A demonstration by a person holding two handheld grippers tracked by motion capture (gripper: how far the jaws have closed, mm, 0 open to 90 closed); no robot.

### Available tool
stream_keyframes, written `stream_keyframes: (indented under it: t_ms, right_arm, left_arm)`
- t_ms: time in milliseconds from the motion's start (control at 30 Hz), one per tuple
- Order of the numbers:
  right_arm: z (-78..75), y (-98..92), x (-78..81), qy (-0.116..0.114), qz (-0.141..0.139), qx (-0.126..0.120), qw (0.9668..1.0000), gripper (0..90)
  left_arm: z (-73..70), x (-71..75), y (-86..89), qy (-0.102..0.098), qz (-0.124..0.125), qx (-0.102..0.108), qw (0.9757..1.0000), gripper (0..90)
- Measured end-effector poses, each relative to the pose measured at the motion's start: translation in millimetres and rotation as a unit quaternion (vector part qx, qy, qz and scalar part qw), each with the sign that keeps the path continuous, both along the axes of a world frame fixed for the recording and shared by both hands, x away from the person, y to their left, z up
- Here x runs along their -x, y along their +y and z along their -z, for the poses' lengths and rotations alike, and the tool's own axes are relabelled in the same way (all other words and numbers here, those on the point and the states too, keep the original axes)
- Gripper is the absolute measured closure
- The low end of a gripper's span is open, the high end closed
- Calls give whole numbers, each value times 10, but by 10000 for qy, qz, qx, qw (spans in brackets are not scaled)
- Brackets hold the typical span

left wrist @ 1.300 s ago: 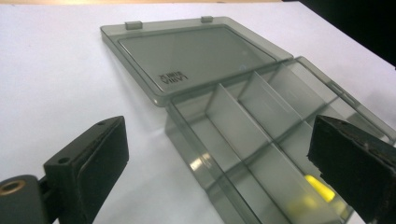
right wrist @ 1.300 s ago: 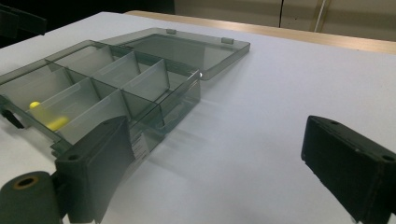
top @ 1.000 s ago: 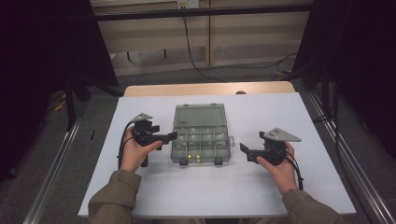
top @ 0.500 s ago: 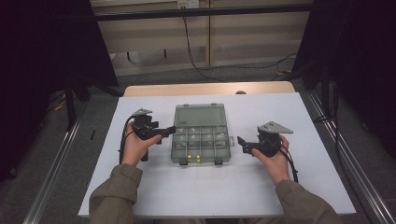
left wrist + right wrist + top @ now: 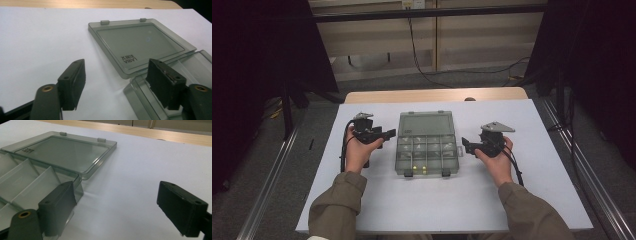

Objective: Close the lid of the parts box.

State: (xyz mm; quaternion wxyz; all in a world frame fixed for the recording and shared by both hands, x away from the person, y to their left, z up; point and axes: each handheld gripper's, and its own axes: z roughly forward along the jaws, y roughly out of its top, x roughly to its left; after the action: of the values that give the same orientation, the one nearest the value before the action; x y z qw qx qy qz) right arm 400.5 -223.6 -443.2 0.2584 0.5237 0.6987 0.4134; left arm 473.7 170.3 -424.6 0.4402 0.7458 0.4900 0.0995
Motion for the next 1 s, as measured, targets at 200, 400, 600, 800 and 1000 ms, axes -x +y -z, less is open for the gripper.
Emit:
stream_keyframes:
  t_ms: [200, 400, 600, 800, 1000]
  right_arm:
    - [11, 38, -154, 118, -3, 29, 9999, 352]
    - [18, 98, -273, 178, 113, -23, 9998, 496]
    - [35, 119, -402, 224, 223, -41, 9995, 570]
    - [96, 141, -492, 391, 196, 14, 9990, 750]
    - [124, 157, -586, 531, 175, -174, 9983, 862]
  left_arm:
    - [54, -55, -26, 57, -79, -117, 9999, 471]
    - [115, -108, -48, 15, -198, -305, 9993, 594]
    - [159, -155, -92, 79, -361, -234, 9990, 735]
    - [202, -216, -109, 200, -517, -152, 9983, 862]
    - [242, -286, -126, 290, -585, -116, 9978, 900]
